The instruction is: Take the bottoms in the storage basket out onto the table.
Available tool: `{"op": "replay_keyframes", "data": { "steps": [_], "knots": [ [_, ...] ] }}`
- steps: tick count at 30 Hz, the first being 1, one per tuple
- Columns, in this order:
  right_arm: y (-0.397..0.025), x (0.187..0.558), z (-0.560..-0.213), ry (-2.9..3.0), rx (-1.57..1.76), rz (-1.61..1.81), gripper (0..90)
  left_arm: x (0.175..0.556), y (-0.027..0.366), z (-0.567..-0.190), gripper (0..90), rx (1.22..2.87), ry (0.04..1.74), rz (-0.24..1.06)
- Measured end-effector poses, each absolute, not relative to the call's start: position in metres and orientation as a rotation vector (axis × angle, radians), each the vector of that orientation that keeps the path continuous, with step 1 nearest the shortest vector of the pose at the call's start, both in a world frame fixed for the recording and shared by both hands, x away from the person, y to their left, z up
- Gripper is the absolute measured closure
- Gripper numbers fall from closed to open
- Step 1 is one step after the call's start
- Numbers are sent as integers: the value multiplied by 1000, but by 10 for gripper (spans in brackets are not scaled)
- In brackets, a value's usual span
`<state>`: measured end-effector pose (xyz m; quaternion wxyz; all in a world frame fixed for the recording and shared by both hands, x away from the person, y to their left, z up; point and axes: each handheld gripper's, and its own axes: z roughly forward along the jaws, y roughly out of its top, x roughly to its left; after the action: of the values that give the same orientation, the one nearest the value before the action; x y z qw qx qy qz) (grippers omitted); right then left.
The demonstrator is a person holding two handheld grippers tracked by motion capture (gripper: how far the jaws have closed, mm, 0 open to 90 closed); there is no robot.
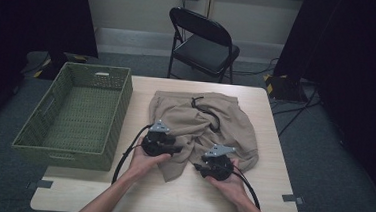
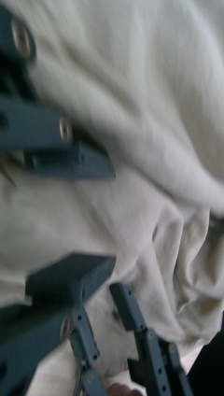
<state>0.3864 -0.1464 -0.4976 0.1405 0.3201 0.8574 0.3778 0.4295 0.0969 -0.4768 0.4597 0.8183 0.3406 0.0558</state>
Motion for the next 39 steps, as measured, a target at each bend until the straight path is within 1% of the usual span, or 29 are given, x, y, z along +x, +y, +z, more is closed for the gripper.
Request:
{"op": "replay_keyframes", "data": {
  "steps": [2,3,5,6,7,8,9,10,11,14,16,18,19,22,24,27,29,31,32,33,34,36,37,39],
  "knots": [
    [-147,386,-498,2472,927,1088,612,429,89,-480,398,2041,832,148],
    [-147,386,-497,2468,930,1086,663,430,85,-481,395,2058,831,152],
    [-149,386,-497,2466,938,1084,708,431,81,-483,394,2082,831,169],
    [-149,387,-497,2464,937,1084,743,431,78,-484,423,2101,839,182],
    [-150,387,-497,2466,939,1078,797,431,77,-485,531,2140,841,221],
    [-151,387,-496,2469,944,1073,835,431,78,-486,615,2175,821,246],
    [-152,387,-496,2468,960,1065,863,431,79,-486,748,2194,807,270],
    [-153,387,-495,2471,978,1061,872,432,82,-487,844,2206,818,309],
    [-154,388,-494,2476,997,1060,877,433,87,-487,900,2202,840,299],
    [-160,385,-492,2499,1018,1049,884,437,103,-486,900,2171,886,298],
    [-166,382,-491,2508,1023,1049,884,436,110,-482,900,2171,873,297],
    [-171,380,-488,2510,1026,1062,884,434,112,-478,900,2118,857,257],
    [-175,378,-486,2511,1032,1077,884,433,111,-476,872,2083,855,226],
    [-185,372,-481,2499,1043,1097,885,431,100,-472,610,2050,843,188],
    [-193,367,-479,2490,1054,1115,884,430,89,-473,479,2018,831,156],
    [-198,366,-478,2477,1070,1143,885,428,70,-478,327,2033,811,129],
    [-197,366,-477,2478,1062,1153,885,428,61,-482,285,2033,806,110],
    [-195,366,-478,2485,1059,1154,885,425,51,-484,276,2041,801,102],
    [-195,366,-478,2491,1046,1157,885,424,47,-485,304,2070,800,132],
    [-194,366,-478,2492,1043,1161,885,423,44,-488,431,2108,797,166],
    [-194,366,-478,2494,1038,1162,885,423,43,-489,582,2111,803,180],
    [-195,366,-477,2490,1046,1168,885,424,45,-491,788,2104,810,200],
    [-196,365,-476,2488,1053,1177,885,425,47,-491,863,2108,823,205],
    [-197,365,-475,2492,1042,1172,885,425,51,-489,878,2106,831,228]
  ]
}}
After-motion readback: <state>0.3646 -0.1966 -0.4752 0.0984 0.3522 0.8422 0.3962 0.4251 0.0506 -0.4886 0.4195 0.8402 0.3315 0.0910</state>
